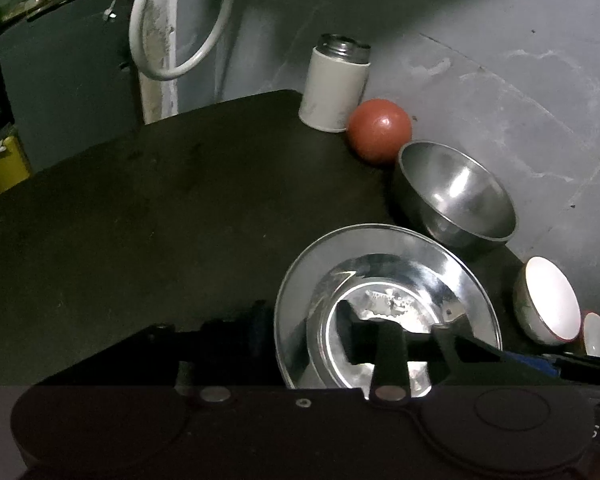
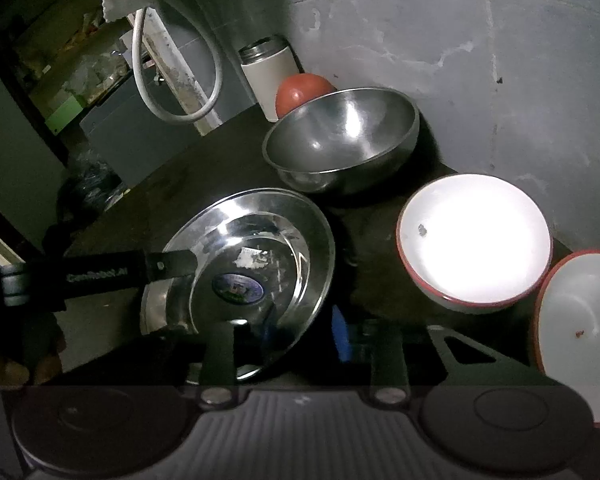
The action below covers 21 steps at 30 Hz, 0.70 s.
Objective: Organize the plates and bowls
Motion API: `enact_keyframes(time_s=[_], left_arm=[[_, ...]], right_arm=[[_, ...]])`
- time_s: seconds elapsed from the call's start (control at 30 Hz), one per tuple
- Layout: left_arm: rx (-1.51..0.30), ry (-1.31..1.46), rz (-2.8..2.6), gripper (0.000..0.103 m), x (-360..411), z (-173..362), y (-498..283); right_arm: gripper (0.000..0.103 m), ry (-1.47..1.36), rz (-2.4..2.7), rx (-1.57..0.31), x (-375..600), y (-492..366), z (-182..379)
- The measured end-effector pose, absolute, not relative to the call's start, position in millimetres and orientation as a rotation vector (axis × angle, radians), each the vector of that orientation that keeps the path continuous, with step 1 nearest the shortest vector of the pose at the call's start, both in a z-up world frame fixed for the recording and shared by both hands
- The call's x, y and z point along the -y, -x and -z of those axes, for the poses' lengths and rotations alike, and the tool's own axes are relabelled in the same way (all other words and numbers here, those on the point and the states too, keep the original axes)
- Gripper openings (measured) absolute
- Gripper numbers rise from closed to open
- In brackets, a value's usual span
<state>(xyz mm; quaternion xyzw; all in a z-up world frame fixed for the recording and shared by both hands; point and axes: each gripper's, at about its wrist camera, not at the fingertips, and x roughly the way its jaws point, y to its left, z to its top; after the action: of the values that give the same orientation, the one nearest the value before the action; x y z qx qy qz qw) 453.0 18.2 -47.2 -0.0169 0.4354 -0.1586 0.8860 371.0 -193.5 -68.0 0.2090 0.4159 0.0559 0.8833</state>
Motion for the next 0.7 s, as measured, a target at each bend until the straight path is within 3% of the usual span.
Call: enact_keyframes(time_s=[0.17, 0.7], left_arm=[[-0.921, 0.040, 0.308, 0.020, -23, 47, -449], [-0.858, 0.080, 0.295, 0.020, -45, 16, -410]], right_arm=[[0.025, -0.396, -0.113, -0.873, 189, -372, 65], [0.025, -0.339, -0.171, -0.828, 181, -352, 37]])
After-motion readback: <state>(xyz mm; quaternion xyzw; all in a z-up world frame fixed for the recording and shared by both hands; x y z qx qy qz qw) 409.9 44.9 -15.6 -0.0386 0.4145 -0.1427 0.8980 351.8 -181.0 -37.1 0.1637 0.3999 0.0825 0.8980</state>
